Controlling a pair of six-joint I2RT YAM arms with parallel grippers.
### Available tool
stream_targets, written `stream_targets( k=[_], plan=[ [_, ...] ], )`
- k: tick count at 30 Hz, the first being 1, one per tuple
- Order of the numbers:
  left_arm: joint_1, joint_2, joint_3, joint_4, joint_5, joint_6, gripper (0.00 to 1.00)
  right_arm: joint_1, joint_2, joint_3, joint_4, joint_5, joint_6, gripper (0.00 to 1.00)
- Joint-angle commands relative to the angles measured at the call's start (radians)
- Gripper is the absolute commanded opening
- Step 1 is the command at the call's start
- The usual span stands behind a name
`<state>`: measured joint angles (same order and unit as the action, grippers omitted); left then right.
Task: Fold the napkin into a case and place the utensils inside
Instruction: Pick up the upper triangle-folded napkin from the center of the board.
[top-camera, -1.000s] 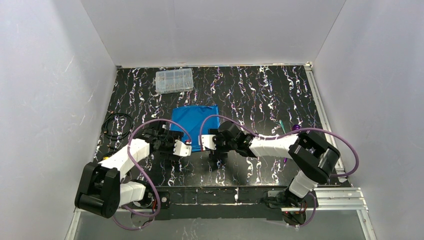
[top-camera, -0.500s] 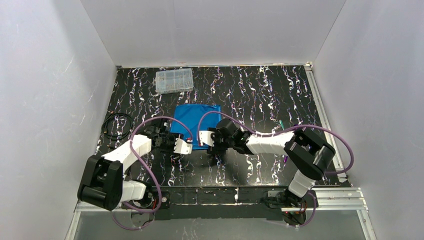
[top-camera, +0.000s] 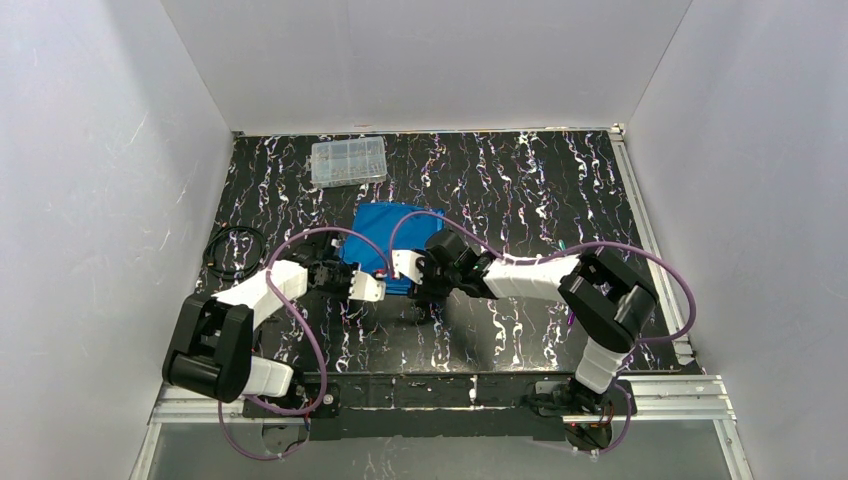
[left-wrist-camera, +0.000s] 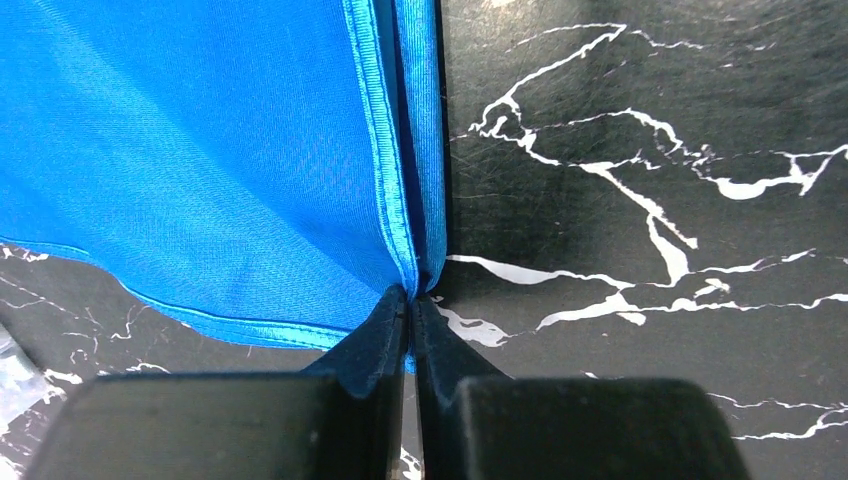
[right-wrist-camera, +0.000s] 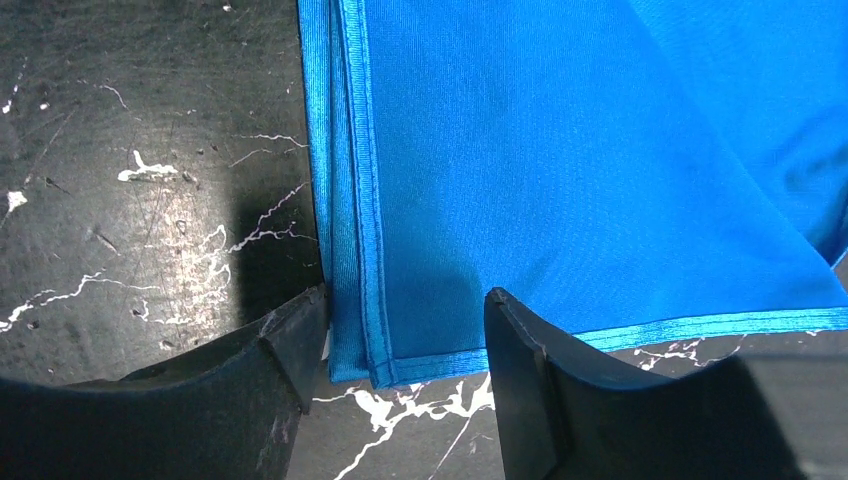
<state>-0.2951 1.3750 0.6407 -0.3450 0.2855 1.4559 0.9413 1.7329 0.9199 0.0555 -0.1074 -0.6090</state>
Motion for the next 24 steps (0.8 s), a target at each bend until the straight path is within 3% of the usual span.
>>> stream_targets(
  k=[1,7,12,16,21,24],
  plan=[
    [0.035,0.020,-0.058,-0.028,-0.050,0.006,0.00,0.005,0.070,-0.014,-0.168,-0.021,0.089,0.67],
    [0.053,0.015,-0.039,-0.021,-0.025,-0.004,0.00,0.011,0.102,0.010,-0.186,-0.041,0.122,0.66],
    [0.053,0.029,-0.012,-0.028,0.002,-0.020,0.04,0.012,0.127,0.027,-0.202,-0.065,0.147,0.57],
    [0.053,0.031,0.000,-0.038,0.014,-0.025,0.03,0.013,0.143,0.026,-0.198,-0.077,0.188,0.41],
    [0.054,0.022,0.013,-0.058,0.031,-0.026,0.00,0.029,0.119,-0.013,-0.162,-0.049,0.288,0.09],
    [0.053,0.017,0.051,-0.094,0.061,-0.064,0.00,0.031,0.075,-0.037,-0.108,-0.038,0.335,0.01]
  ],
)
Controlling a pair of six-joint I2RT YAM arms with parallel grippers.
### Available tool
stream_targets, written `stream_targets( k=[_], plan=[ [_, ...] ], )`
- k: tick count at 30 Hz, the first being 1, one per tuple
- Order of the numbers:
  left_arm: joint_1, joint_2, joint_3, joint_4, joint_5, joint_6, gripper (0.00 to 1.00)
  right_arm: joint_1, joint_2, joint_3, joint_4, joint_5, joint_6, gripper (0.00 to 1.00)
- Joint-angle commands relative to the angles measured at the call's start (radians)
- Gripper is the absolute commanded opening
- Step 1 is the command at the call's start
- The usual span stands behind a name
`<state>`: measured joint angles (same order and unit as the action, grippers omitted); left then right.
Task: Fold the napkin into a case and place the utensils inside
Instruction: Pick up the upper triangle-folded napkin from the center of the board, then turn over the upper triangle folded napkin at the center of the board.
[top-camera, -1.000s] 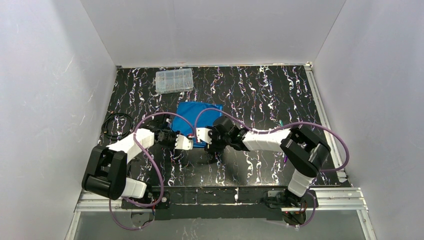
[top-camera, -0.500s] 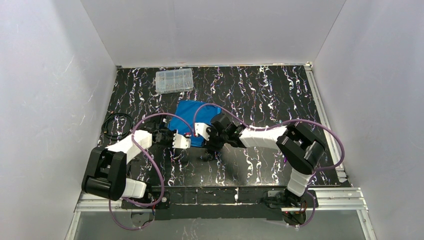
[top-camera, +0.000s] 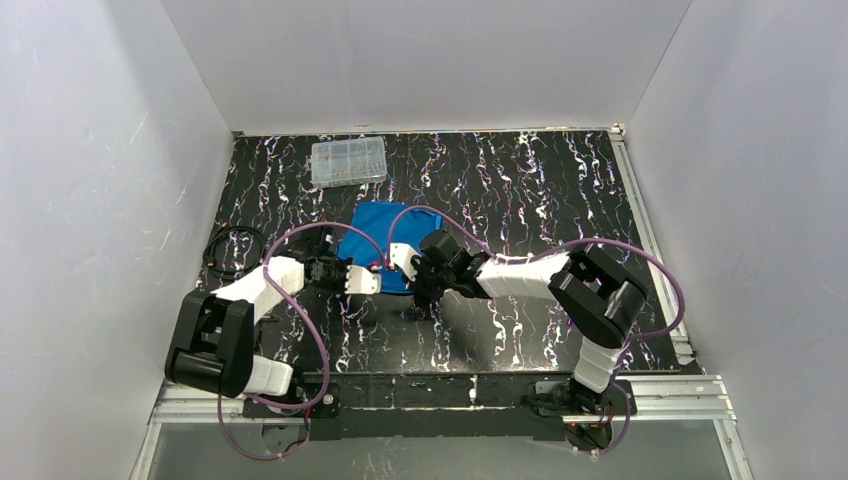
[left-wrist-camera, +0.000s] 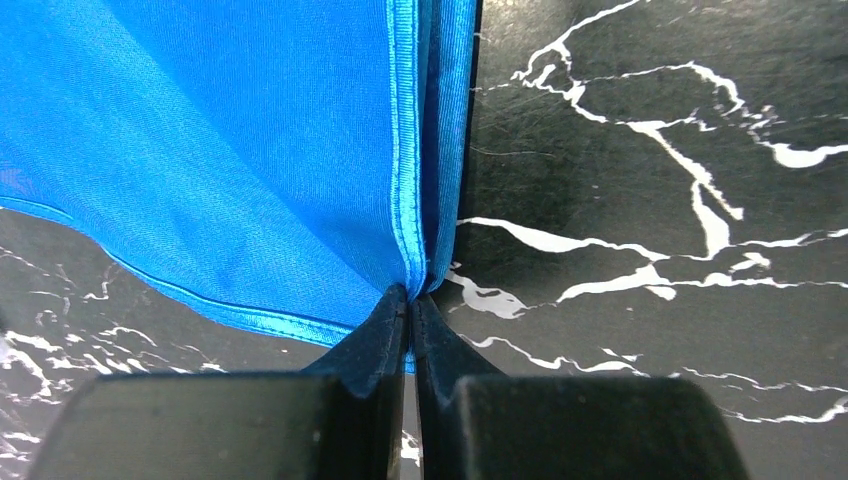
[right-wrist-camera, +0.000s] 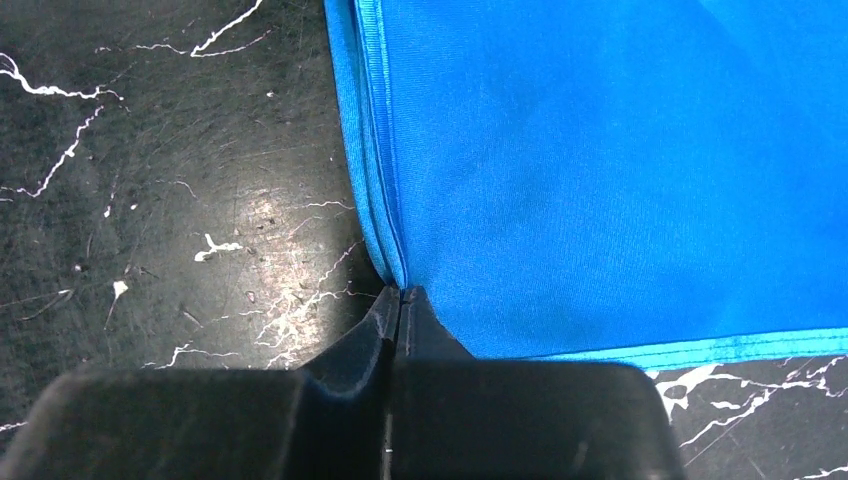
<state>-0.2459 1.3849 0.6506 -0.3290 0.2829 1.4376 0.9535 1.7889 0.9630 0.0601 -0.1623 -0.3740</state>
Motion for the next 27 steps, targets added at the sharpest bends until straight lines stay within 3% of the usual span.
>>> stream_targets(
  k=[1,9,15,19,23,27],
  plan=[
    [0.004,0.005,0.062,-0.140,0.074,-0.063,0.00,0.019,0.005,-0.076,-0.112,0.018,0.114,0.01],
    [0.004,-0.216,0.177,-0.471,0.158,-0.078,0.00,0.093,-0.148,-0.005,-0.237,0.005,0.274,0.01],
    [-0.002,-0.460,0.368,-0.931,0.285,-0.091,0.00,0.286,-0.338,0.056,-0.411,0.022,0.487,0.01],
    [-0.006,-0.546,0.549,-1.176,0.349,-0.128,0.00,0.342,-0.503,0.121,-0.489,0.033,0.656,0.01],
    [-0.006,-0.545,0.671,-1.296,0.396,-0.215,0.00,0.343,-0.621,0.109,-0.472,0.032,0.760,0.01],
    [-0.005,-0.523,0.630,-1.273,0.409,-0.286,0.00,0.274,-0.602,0.070,-0.466,-0.020,0.774,0.01]
  ],
)
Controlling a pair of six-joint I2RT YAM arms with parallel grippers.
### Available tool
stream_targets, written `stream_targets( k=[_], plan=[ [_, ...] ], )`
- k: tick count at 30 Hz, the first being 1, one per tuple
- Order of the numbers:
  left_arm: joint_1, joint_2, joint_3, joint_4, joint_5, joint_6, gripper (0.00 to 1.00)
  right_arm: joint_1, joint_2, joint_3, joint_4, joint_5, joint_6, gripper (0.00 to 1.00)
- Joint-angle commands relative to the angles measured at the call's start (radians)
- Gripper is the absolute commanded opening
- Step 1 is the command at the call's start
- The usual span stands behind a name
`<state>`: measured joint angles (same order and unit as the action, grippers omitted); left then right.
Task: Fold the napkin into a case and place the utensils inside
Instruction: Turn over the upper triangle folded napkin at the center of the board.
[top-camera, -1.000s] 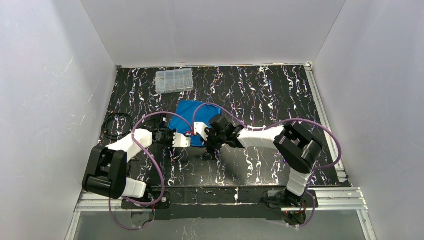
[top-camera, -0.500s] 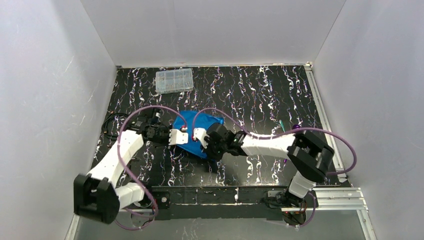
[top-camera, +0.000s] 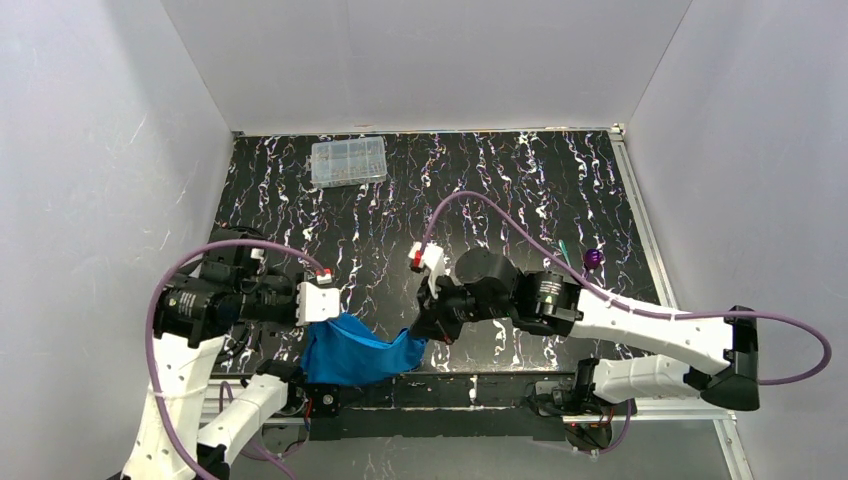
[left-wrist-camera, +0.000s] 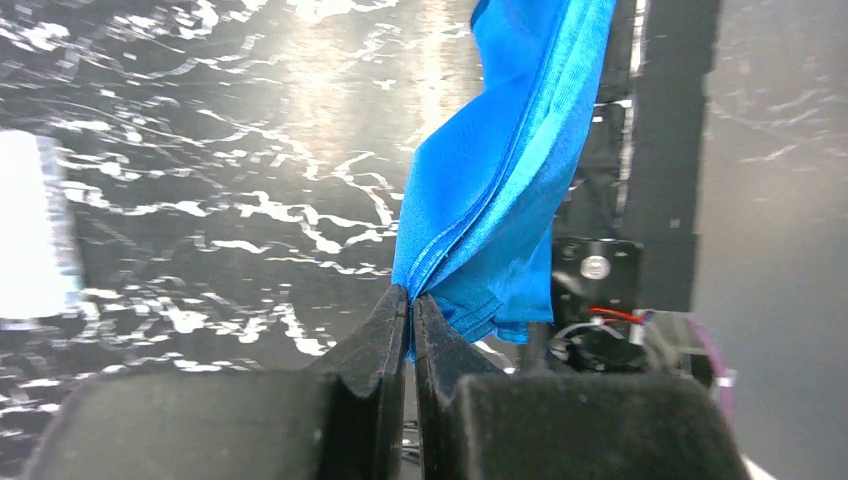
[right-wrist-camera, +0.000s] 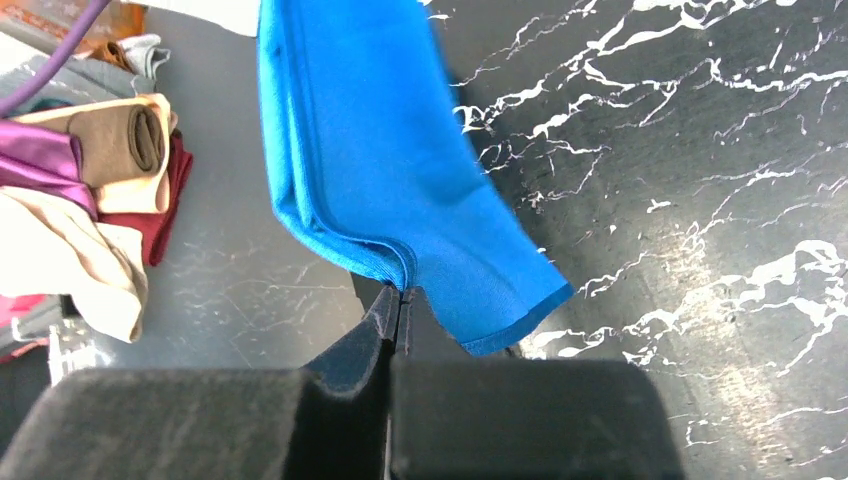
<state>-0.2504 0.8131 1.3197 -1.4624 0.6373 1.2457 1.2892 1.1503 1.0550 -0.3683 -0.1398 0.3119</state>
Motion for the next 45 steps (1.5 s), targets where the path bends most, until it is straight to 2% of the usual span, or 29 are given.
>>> stream_targets(
  k=[1,8,12,18,21,27,31,36,42,45],
  plan=[
    [0.000,0.054,-0.065,-0.109,0.044,-0.119,0.00,-0.097,0.048,-0.031,-0.024,-0.068,0.085,0.01],
    [-0.001,0.211,-0.231,0.292,-0.097,-0.226,0.00,-0.444,0.162,-0.073,0.130,-0.212,0.029,0.01],
    [-0.001,0.372,-0.212,0.514,-0.197,-0.265,0.00,-0.505,0.323,0.025,0.170,-0.280,-0.024,0.01],
    [-0.001,0.567,-0.108,0.650,-0.246,-0.290,0.00,-0.561,0.466,0.143,0.170,-0.328,-0.073,0.01],
    [0.000,0.626,-0.066,0.683,-0.281,-0.298,0.00,-0.598,0.482,0.166,0.195,-0.373,-0.074,0.01],
    [-0.002,0.538,0.044,0.568,-0.221,-0.297,0.00,-0.597,0.386,0.227,0.138,-0.398,-0.090,0.01],
    [-0.022,0.426,0.137,0.412,-0.169,-0.304,0.00,-0.579,0.283,0.235,0.061,-0.421,-0.091,0.01],
    [-0.077,0.295,0.207,0.191,-0.098,-0.298,0.00,-0.489,0.151,0.232,-0.076,-0.374,-0.088,0.01],
    [-0.110,0.183,0.243,-0.104,0.008,-0.241,0.00,-0.392,-0.030,0.204,-0.177,-0.358,0.029,0.01],
    [-0.111,0.168,0.251,-0.176,0.039,-0.234,0.00,-0.389,-0.073,0.220,-0.217,-0.365,0.065,0.01]
  ],
)
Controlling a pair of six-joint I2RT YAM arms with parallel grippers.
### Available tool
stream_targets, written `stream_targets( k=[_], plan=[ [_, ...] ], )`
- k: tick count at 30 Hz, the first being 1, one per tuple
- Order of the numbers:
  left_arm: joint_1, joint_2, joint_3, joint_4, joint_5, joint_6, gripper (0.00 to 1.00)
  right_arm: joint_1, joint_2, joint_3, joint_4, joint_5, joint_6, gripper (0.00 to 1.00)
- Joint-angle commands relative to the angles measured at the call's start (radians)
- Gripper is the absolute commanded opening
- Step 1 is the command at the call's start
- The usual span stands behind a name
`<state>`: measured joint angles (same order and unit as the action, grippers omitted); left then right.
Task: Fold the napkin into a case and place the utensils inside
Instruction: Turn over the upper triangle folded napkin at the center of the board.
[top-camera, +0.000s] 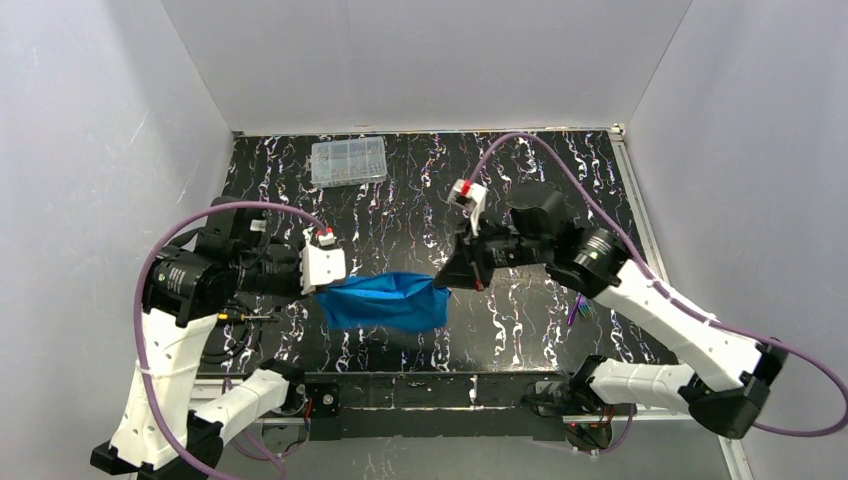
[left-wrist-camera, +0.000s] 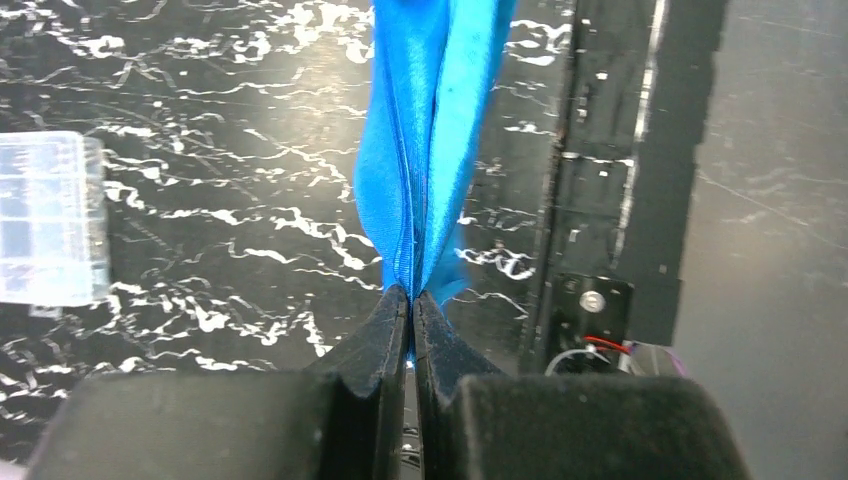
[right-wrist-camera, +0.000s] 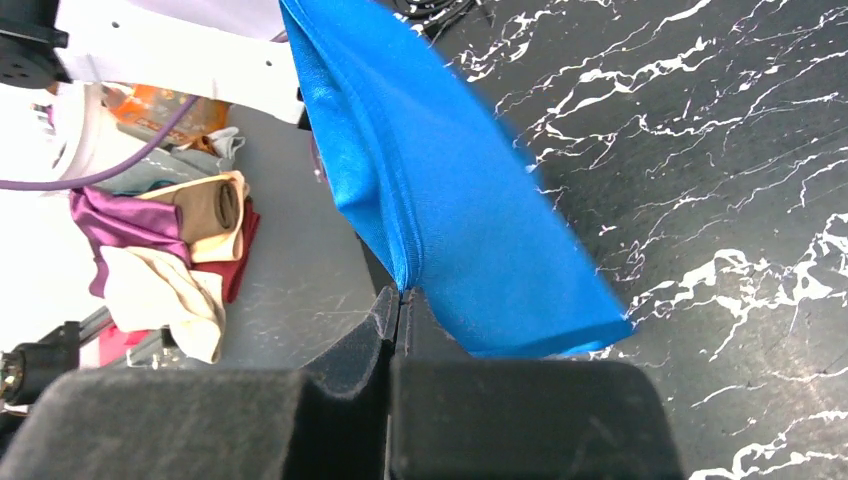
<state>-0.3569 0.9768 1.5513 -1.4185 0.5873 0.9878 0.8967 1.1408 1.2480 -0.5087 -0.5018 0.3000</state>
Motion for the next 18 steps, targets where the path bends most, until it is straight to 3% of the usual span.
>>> stream_targets(
  k=[1,5,11,18],
  plan=[
    [-0.005,0.003,0.005,-0.214,0.084,0.024,0.00,0.003,-0.065,0.030,-0.097,0.010,0.066,0.01],
    [-0.004,0.013,-0.166,-0.045,0.024,0.015,0.00,-0.024,0.008,-0.030,-0.094,0.073,-0.033,0.01],
    [-0.004,0.253,-0.376,0.363,-0.142,-0.017,0.00,-0.171,0.237,-0.150,0.158,0.053,-0.131,0.01],
    [0.035,0.644,-0.290,0.622,-0.299,-0.045,0.00,-0.293,0.506,-0.049,0.256,-0.013,-0.193,0.01]
  ],
)
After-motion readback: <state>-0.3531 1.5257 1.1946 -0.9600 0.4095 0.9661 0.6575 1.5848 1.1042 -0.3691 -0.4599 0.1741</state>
